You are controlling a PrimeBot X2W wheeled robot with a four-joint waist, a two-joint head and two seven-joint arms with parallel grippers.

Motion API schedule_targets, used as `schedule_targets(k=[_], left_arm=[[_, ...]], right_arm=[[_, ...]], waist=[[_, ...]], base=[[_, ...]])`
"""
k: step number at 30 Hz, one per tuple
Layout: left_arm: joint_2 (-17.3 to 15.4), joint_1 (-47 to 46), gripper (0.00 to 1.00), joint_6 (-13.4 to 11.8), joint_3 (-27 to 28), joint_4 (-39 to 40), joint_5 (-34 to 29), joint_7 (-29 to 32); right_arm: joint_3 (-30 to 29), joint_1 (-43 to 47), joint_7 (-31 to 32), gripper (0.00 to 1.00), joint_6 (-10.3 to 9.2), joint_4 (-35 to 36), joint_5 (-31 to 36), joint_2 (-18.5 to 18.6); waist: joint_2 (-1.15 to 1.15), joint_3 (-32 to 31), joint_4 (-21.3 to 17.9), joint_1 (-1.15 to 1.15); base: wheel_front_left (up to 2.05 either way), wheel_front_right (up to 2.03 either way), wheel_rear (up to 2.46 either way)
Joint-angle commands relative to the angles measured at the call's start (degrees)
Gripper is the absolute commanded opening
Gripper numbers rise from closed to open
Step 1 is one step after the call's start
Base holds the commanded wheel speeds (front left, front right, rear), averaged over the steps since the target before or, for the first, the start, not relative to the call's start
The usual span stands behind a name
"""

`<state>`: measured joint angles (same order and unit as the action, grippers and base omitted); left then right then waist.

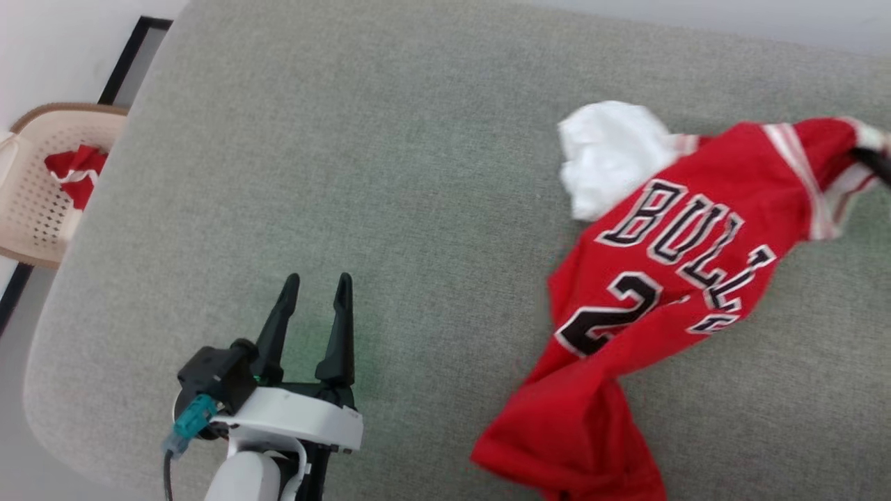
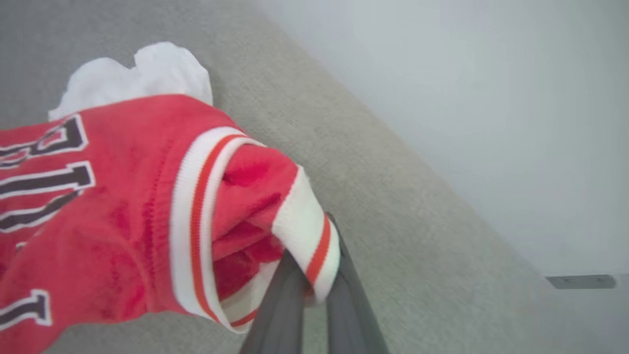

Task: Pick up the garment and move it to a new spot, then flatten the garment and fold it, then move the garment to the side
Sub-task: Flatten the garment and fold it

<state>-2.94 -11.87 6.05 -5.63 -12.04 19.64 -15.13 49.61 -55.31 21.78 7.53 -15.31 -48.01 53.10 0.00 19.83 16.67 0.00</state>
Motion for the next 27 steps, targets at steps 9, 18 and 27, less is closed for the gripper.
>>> schedule_targets(k=[9, 18, 27], left_arm=[[0.0, 0.4, 1.0, 0.4, -0.3, -0.6, -0.6, 0.0], [0.0, -0.6, 1.0, 0.6, -1.0, -1.1, -0.2, 0.0], [0.0, 0.6, 1.0, 0.6, 0.6, -1.2, -1.2, 0.0]], right_arm=[[-3.6, 4.7, 4.0, 0.0, -0.08, 14.0, 10.4, -4.9], [2.0, 6.4, 2.4, 0.0, -0.08, 10.6, 14.7, -16.7], [-1.4, 7.4, -5.3, 1.0, -0.08, 9.6, 12.4, -17.2]], waist=[[0.0, -0.4, -0.5, 0.0], [0.0, 0.5, 0.3, 0.0], [0.0, -0.4, -2.1, 0.0]], base=[[0.0, 0.0, 0.0], [0.0, 0.0, 0.0], [0.0, 0.0, 0.0]])
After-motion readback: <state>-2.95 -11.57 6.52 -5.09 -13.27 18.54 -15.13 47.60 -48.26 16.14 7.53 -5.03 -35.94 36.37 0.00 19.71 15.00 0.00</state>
